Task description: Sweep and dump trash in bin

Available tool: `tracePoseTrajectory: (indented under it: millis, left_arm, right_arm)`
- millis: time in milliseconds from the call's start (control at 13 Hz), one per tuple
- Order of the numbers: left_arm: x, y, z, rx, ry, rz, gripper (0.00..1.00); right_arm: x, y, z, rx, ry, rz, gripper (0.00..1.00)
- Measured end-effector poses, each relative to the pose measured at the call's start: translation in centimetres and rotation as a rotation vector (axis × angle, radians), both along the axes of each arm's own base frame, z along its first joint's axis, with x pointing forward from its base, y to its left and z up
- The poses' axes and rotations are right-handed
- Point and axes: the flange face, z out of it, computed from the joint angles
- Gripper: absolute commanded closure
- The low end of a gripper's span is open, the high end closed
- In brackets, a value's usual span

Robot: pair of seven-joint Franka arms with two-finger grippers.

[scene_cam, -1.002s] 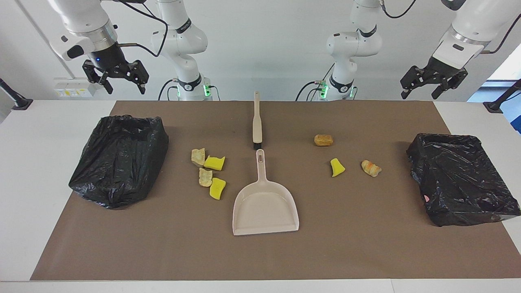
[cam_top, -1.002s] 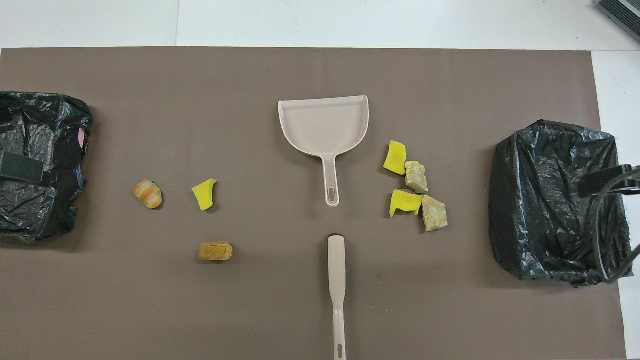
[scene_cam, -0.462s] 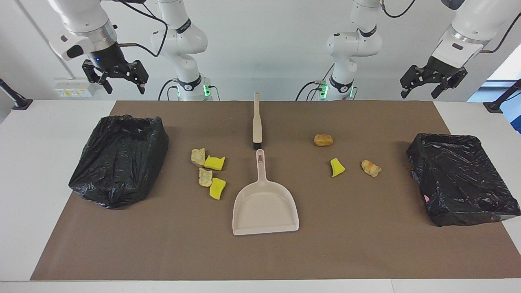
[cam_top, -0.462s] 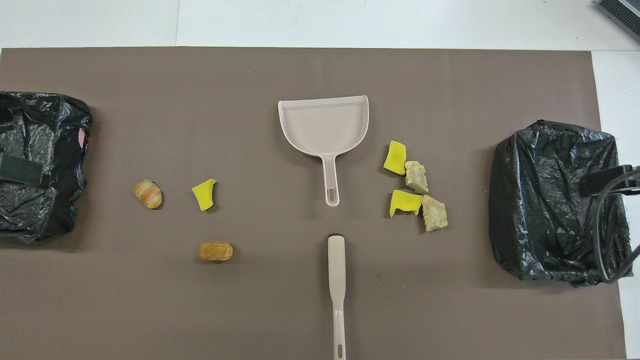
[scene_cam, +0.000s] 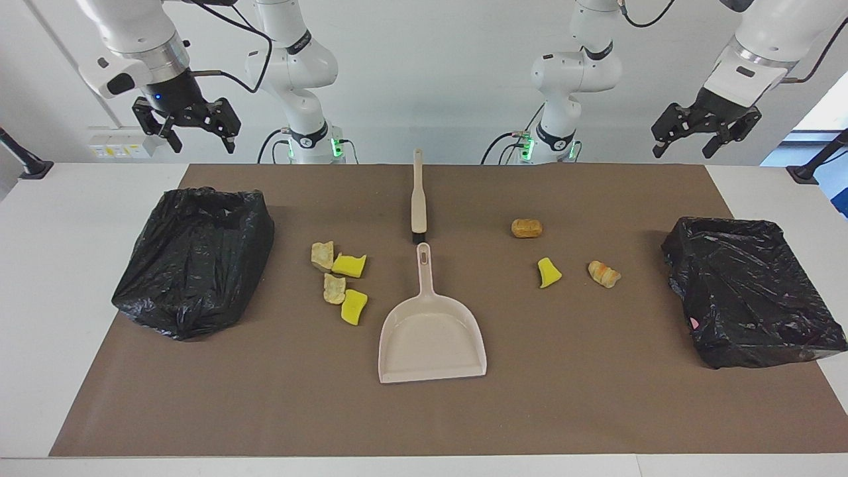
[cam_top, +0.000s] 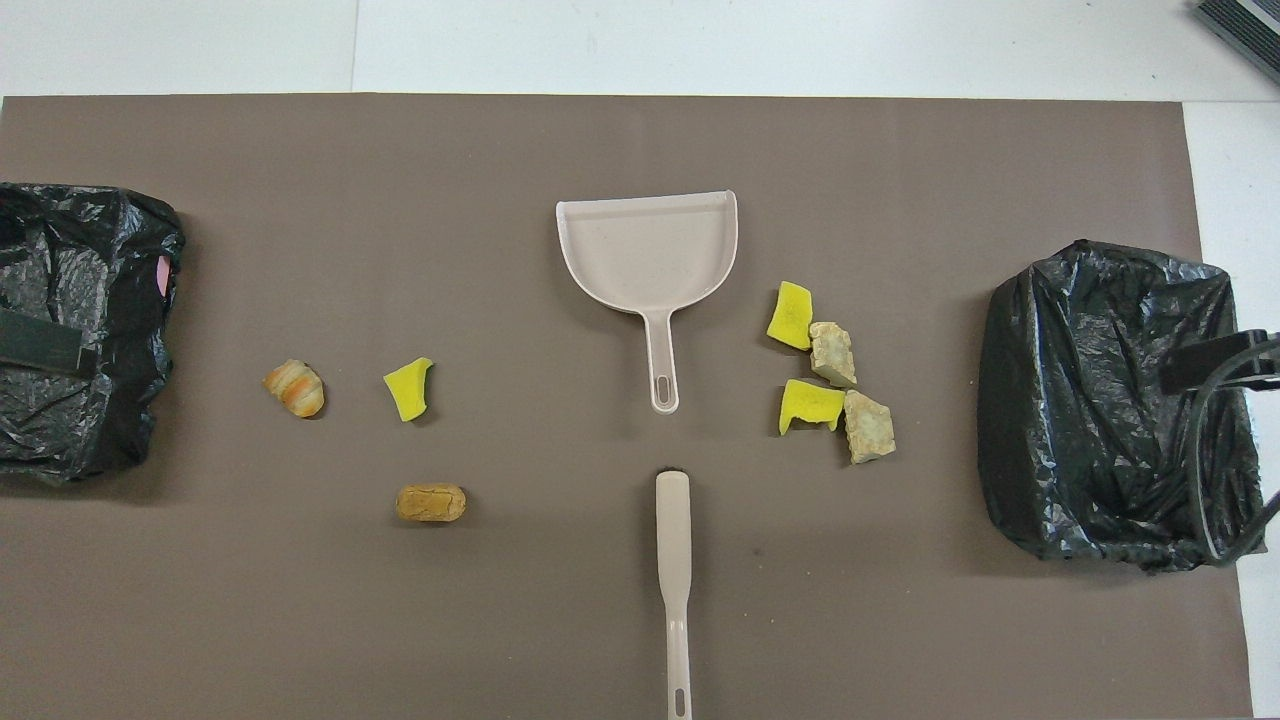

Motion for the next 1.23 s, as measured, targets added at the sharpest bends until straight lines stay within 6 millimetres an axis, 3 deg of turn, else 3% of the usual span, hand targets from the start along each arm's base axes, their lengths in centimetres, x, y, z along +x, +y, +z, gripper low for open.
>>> tracePoseTrajectory:
  millis: [770, 1233]
  left_arm:
    - [-0.1, -1.2, -0.2, 0.001, 0.005, -0.022, 0.0]
    - [-1.7, -5.3, -1.8, 0.01, 0.03, -0.099, 0.0]
  right_arm:
    - [-0.1, -0.2, -0.2, 0.0, 0.004, -0.005, 0.0]
    - [-0.6, -0.7, -0.6, 0.002, 0.015, -0.012, 0.0]
